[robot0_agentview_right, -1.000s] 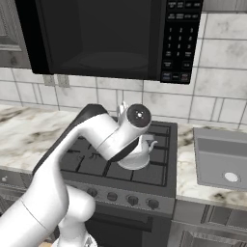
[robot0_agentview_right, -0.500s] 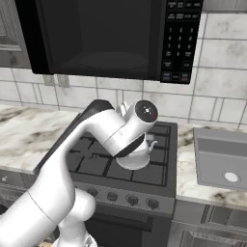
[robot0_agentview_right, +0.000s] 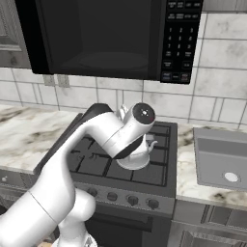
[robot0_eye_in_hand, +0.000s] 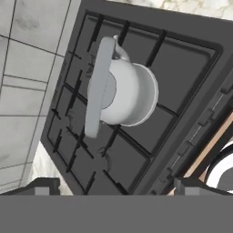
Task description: The kettle is done boiling. Turn off the stove, then wait for 300 timesteps before moving the kettle to the dining table.
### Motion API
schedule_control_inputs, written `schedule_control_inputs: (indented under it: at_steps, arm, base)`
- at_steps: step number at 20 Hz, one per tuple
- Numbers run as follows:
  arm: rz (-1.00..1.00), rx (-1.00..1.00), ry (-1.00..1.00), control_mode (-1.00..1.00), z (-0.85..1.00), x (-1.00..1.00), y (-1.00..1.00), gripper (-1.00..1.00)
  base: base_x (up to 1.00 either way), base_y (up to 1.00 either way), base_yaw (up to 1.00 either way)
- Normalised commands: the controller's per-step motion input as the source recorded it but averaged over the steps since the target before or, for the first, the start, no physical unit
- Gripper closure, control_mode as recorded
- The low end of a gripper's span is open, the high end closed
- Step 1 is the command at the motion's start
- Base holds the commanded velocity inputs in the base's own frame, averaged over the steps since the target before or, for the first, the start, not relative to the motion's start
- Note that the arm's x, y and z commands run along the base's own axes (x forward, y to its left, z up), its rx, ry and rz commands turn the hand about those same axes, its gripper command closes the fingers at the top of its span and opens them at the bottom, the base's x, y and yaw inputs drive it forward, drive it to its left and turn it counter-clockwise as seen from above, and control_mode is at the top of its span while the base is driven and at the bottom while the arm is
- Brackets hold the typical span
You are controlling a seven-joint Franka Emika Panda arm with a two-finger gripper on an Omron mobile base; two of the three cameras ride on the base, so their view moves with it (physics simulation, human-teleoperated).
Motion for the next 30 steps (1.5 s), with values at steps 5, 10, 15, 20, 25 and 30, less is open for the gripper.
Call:
schedule_control_inputs:
  at_steps: [5,10,15,20,25,30]
  arm:
    - [-0.01,-0.04,0.0,-1.0,-0.04,0.17,0.01,-1.0]
    - [0.0,-0.03,0.0,-1.0,-0.04,0.18,0.0,-1.0]
    - [0.0,-0.02,0.0,-1.0,-0.07,0.18,0.0,-1.0]
    - [0.0,-0.02,0.0,-1.0,-0.09,0.14,0.0,-1.0]
    - [0.0,-0.01,0.0,-1.0,-0.08,0.14,0.0,-1.0]
    - [0.0,-0.01,0.0,-1.0,-0.06,0.15,0.0,-1.0]
  base:
    - [0.0,0.0,0.0]
    - [0.0,0.0,0.0]
    - [0.0,0.0,0.0]
    - [0.0,0.0,0.0]
    - [0.0,0.0,0.0]
    - [0.0,0.0,0.0]
